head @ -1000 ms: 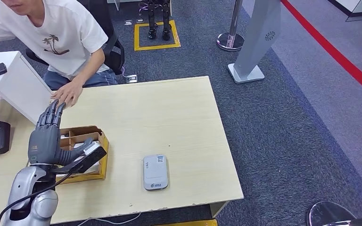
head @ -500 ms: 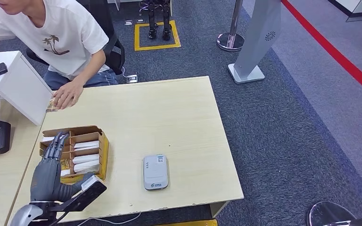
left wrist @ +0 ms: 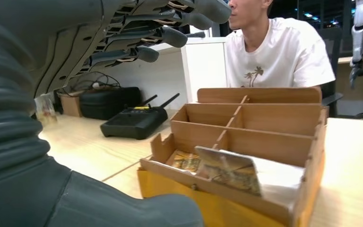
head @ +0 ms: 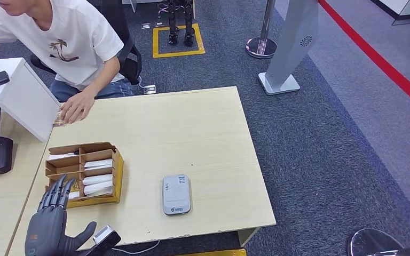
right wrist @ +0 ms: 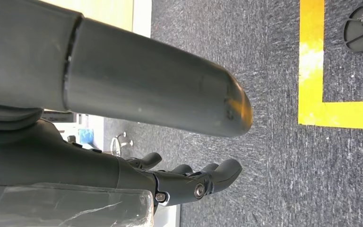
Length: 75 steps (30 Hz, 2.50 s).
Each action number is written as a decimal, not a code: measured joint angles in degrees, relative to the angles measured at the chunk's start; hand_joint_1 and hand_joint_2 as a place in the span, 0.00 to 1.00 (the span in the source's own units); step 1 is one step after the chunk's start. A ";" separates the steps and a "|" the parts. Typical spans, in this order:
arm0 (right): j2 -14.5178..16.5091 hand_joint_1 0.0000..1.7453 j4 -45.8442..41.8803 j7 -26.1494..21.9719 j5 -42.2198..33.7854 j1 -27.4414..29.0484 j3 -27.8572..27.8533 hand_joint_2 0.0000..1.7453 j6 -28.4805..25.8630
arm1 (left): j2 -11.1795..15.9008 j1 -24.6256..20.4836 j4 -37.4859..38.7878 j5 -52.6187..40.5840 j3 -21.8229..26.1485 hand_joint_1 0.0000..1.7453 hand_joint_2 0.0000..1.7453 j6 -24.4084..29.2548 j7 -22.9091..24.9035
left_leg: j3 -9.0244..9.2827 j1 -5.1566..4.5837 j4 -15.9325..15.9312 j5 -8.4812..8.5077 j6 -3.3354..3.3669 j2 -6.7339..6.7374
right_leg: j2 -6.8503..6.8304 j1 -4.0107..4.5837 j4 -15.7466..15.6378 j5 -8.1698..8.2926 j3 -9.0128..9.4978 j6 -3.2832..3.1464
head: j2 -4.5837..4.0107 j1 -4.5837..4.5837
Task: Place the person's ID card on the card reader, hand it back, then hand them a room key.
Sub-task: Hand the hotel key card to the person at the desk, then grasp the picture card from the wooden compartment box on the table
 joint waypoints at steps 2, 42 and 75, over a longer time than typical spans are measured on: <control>0.03 0.00 0.00 0.00 -0.01 0.00 0.00 1.00 -0.02 | 1.09 0.31 0.00 -1.12 -0.13 0.00 1.00 -0.29 1.03 | 0.00 0.00 0.00 0.00 0.00 0.00 | 0.00 0.00 0.00 0.00 0.00 0.00 | 0.00 0.00; 0.03 0.00 -0.56 -4.95 3.73 -1.63 0.00 0.00 -0.04 | 10.08 -17.54 8.57 -13.45 -3.75 0.00 1.00 -11.03 4.65 | 0.01 0.00 0.00 0.07 0.00 -0.01 | 0.01 0.00 0.01 0.03 -0.01 -0.01 | 0.00 0.00; 0.03 0.00 -0.59 -4.99 3.55 -1.64 0.00 0.00 -0.08 | 10.08 -18.38 8.57 -11.46 -4.30 0.00 1.00 -11.22 3.93 | 0.01 0.00 0.00 0.07 0.00 0.00 | 0.01 0.00 0.01 0.04 -0.01 -0.01 | 0.00 0.01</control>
